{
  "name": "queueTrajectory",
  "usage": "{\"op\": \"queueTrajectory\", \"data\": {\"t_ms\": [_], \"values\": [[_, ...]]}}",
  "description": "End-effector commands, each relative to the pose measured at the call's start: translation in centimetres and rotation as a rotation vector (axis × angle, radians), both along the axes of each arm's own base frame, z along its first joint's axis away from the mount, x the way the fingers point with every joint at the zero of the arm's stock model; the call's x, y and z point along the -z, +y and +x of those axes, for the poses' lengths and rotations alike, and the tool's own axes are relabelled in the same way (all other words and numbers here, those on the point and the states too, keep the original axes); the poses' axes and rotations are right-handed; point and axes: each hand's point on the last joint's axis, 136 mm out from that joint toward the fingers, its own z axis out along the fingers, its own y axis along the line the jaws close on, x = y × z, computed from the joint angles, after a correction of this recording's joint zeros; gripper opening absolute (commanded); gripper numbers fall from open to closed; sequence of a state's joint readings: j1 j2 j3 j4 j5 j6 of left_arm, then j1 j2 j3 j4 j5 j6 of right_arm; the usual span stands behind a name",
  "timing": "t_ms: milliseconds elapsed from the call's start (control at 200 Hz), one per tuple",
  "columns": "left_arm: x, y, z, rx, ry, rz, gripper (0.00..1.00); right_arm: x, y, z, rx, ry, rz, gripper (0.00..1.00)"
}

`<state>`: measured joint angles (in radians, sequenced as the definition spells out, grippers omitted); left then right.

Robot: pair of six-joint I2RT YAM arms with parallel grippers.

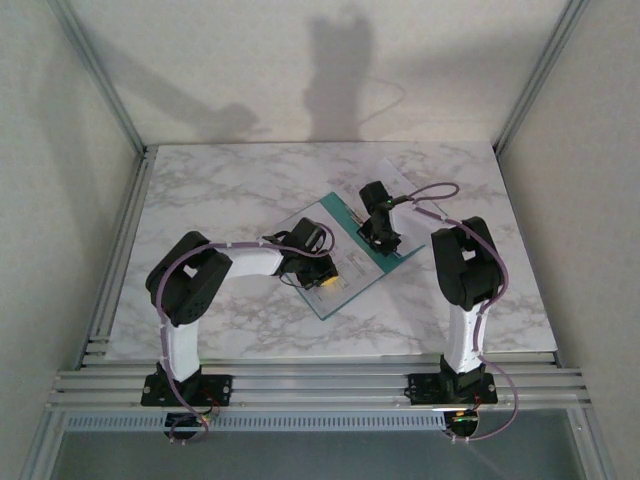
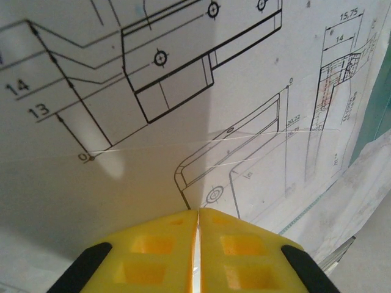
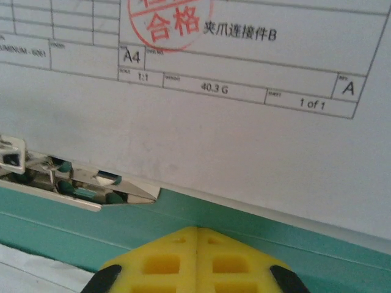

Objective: Put the files into the folder

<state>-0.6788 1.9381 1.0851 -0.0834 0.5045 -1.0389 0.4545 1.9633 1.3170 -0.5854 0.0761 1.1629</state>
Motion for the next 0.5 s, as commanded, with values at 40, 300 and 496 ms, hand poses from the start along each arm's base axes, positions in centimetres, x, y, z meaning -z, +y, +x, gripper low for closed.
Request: {"op": "queueTrajectory", "data": {"t_ms": [40,300,496], "values": [[3.0,1.8,-0.6,-0.012,0.038,0.11,0.1,-1.8,-0.3,-3.3,-0.042,0.067,-0.012,0.0],[2.8,2.2,-0.4,-0.015,0.031,0.119,0.1,-7.5,2.0,-0.6,-0.101,-0.108,0.122,0.0],[2.9,2.7,-0.5,-0.022,0.032,0.125,0.1,-8.3,3.0,2.0,-0.184,-0.117,0.126,0.2]]}}
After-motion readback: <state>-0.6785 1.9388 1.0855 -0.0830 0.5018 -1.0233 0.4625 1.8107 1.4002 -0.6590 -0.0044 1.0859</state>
